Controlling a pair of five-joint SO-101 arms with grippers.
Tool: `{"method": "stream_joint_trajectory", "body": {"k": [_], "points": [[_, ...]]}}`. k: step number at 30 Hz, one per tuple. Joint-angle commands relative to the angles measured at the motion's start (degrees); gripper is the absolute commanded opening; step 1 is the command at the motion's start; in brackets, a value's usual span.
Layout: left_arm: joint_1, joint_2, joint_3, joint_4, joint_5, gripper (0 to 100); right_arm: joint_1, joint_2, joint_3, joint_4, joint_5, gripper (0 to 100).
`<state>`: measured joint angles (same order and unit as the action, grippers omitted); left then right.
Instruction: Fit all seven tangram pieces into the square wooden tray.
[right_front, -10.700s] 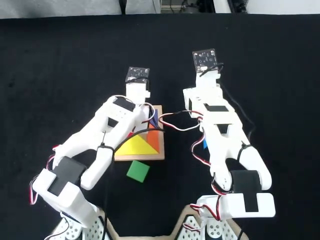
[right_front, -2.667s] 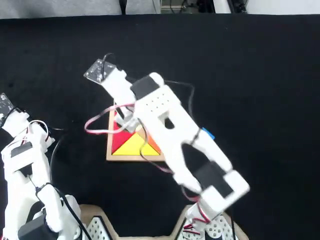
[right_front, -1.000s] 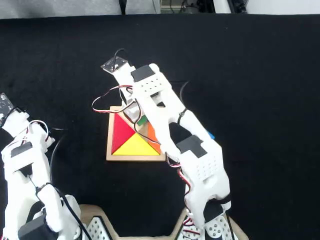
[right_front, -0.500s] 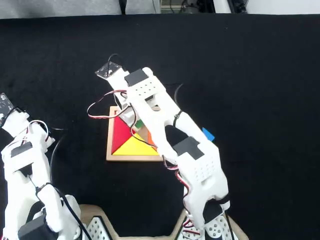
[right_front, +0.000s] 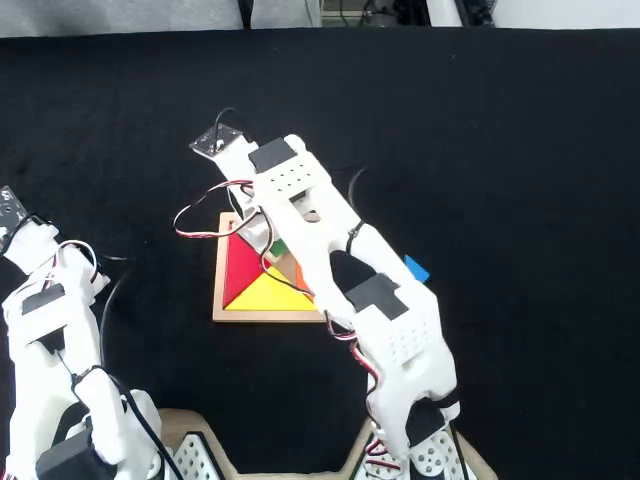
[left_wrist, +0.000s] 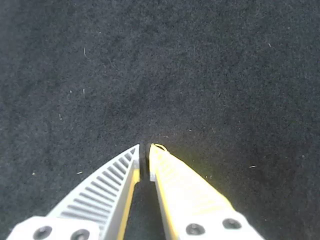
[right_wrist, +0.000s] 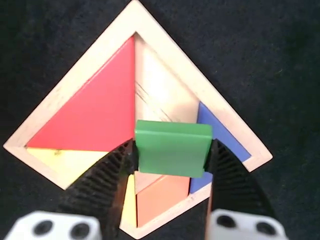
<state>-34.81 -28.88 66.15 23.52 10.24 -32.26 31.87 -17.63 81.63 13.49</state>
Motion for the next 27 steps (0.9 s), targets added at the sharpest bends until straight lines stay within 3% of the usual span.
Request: {"method": "stream_joint_trajectory", "body": {"k": [1, 5, 14, 16, 21, 23, 27], "points": [[0.7, -1.6, -3.8, 0.1, 0.3, 5, -0.8, -0.6, -0.2, 0.5, -0.3, 22.8], [0.7, -1.6, -3.8, 0.1, 0.3, 5, -0.8, -0.6, -0.3, 1.2, -0.4, 30.6], [0.7, -1.6, -3.8, 0.1, 0.3, 5, -0.7, -0.7, -0.8, 1.0, -0.3, 27.9], [0.7, -1.6, -3.8, 0.1, 0.3, 5, -0.7, -0.9, -1.8, -0.6, -0.3, 24.3], [0.7, -1.6, -3.8, 0.1, 0.3, 5, -0.4, 0.2, -5.2, -6.5, -0.3, 0.6], [0.7, -1.6, -3.8, 0.1, 0.3, 5, -0.4, 1.3, -5.2, -8.8, -0.3, 4.6], [0.7, -1.6, -3.8, 0.1, 0.3, 5, -0.4, 3.5, -5.3, -10.9, 0.1, 1.1]]}}
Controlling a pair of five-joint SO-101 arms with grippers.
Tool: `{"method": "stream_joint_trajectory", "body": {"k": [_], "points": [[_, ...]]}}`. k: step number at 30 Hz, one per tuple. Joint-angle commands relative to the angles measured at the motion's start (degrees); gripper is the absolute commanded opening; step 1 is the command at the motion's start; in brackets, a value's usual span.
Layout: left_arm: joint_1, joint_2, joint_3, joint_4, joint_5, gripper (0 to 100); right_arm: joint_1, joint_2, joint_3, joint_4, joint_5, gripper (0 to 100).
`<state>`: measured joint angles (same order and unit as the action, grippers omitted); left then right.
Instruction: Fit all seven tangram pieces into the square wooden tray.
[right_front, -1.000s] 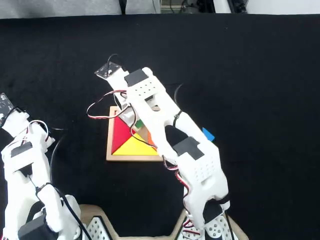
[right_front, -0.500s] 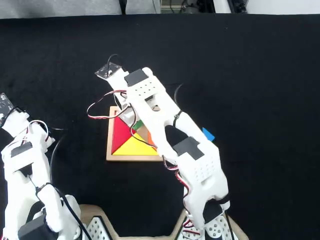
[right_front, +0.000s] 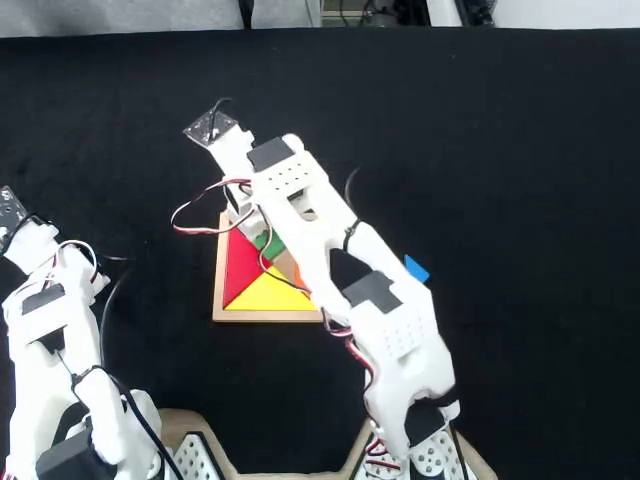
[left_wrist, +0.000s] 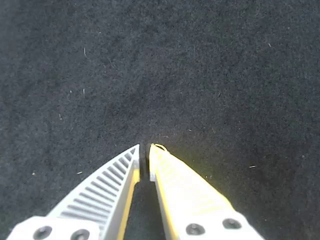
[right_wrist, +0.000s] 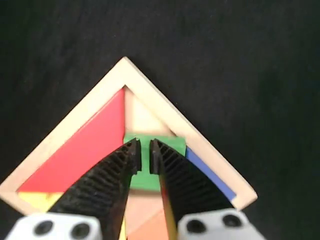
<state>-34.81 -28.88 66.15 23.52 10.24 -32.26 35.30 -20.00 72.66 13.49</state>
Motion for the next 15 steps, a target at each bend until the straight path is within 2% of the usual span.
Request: {"method": "stream_joint_trajectory", "body": {"k": [1, 15], "points": [[0.7, -1.5, -3.7, -0.3, 0.3, 5, -0.4, 0.6, -2.9, -2.2, 1.1, 1.5], [0.7, -1.4, -3.3, -1.6, 0.3, 5, -0.4, 1.2, -4.4, -3.3, 1.8, 1.1]]}}
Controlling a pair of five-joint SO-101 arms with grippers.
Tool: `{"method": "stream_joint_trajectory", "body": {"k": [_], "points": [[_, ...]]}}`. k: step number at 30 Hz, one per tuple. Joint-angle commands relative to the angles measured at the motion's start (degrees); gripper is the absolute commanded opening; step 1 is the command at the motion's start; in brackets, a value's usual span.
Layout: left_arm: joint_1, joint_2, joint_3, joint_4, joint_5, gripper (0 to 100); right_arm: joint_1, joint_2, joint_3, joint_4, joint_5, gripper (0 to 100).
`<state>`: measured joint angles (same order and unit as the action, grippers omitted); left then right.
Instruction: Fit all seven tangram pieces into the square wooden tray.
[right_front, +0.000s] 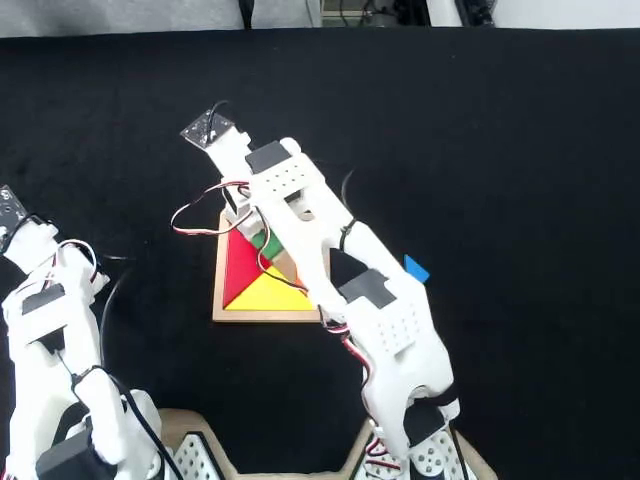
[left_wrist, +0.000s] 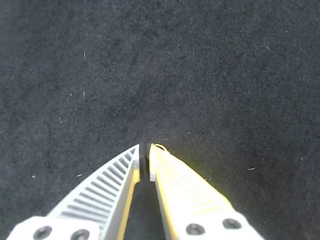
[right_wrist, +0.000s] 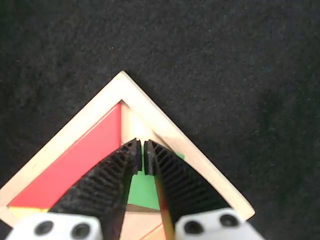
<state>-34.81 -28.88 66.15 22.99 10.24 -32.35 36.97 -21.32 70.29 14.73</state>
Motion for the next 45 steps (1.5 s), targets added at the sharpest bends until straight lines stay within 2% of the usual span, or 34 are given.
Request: {"method": "stream_joint_trajectory", "body": {"k": [1, 19, 33, 41, 45], "points": [[0.7, -1.4, -3.3, -1.1, 0.3, 5, -0.4, -0.5, -3.1, -1.2, 0.5, 1.1], [0.7, -1.3, -3.3, -1.1, 0.3, 5, 0.2, 0.0, 0.0, -0.3, 1.0, 1.1], [0.7, -1.2, -3.3, -1.1, 0.3, 5, 0.4, -0.6, -0.6, 4.3, 1.0, 1.1], [0.7, -1.2, -3.3, -1.2, 0.3, 5, 0.5, 0.0, 0.0, -3.6, 0.5, 1.1], [0.7, -1.2, -3.3, -1.2, 0.3, 5, 0.6, 0.7, -0.6, -2.3, 0.9, 1.1]]}}
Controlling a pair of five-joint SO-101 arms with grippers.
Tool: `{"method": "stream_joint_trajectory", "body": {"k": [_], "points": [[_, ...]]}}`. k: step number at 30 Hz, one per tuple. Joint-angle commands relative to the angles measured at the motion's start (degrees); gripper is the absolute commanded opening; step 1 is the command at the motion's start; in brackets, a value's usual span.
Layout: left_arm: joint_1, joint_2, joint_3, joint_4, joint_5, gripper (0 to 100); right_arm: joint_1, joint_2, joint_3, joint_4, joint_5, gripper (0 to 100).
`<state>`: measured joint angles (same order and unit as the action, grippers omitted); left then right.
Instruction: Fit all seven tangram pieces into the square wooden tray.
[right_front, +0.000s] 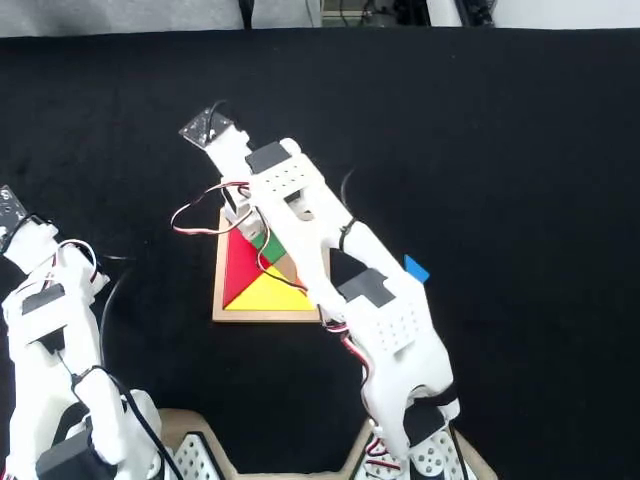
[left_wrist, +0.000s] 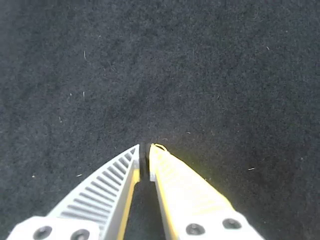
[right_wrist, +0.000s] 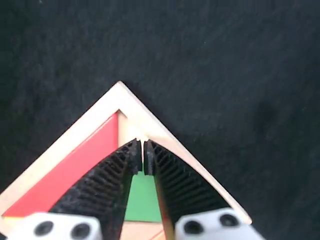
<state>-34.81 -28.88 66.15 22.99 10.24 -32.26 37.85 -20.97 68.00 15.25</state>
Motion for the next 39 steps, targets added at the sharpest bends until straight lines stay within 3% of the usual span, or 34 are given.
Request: {"method": "stream_joint_trajectory", "body": {"k": [1, 25, 30, 39], "points": [[0.7, -1.2, -3.3, -1.2, 0.3, 5, 0.4, 0.0, -0.9, 0.2, 0.4, 1.1], [0.7, -1.2, -3.3, -1.2, 0.3, 5, -0.2, 2.8, -4.9, 7.7, 0.2, 1.1], [0.7, -1.2, -3.3, -1.2, 0.4, 5, 0.2, 2.7, -11.2, 11.6, -0.1, 1.1], [2.0, -1.1, -3.3, -1.2, 0.3, 5, 2.6, -9.3, -14.5, 21.3, -5.5, 1.1]]}}
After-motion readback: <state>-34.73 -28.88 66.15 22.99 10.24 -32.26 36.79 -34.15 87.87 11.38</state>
